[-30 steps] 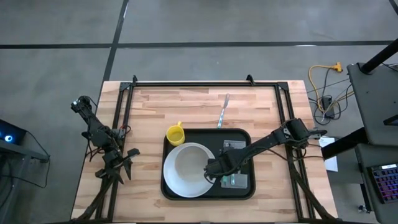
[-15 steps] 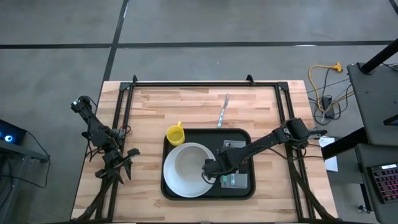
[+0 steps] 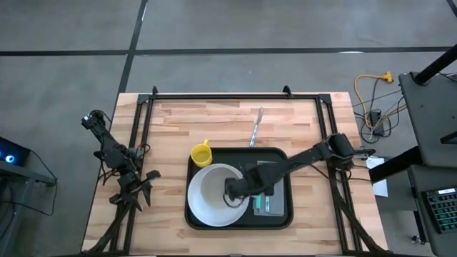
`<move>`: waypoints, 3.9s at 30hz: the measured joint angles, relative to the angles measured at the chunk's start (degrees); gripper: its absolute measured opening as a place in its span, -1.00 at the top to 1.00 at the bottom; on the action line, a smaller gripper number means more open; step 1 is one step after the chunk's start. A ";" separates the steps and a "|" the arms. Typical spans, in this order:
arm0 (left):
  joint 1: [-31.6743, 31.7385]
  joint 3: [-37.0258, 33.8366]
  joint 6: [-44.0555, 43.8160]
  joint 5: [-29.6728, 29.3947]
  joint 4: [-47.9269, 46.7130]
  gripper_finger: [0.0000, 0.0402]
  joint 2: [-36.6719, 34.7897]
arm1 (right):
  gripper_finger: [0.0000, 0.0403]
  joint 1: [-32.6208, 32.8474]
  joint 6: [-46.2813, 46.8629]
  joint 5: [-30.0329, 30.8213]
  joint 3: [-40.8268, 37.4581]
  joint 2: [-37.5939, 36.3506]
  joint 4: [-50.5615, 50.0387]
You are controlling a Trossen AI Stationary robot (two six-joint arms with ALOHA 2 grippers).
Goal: Set up tray
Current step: Put the blue patterned knife on the gray napkin to the right of the blue patterned fork
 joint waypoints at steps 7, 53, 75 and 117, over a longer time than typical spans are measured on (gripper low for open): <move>0.02 0.00 0.02 0.00 -0.02 0.34 0.00 | 0.64 -9.27 -7.51 -0.26 2.49 0.02 -1.07; 0.00 -0.01 0.01 0.00 -0.02 0.34 0.00 | 0.57 -38.62 -31.83 -4.64 -2.97 7.07 -4.37; 0.02 -0.01 0.01 0.01 -0.01 0.34 0.00 | 0.61 -38.56 -28.88 -4.47 -2.99 8.22 -3.71; 0.01 -0.01 0.02 0.00 0.00 0.34 -0.02 | 0.88 -31.81 -30.84 -4.53 -1.85 -2.27 -9.22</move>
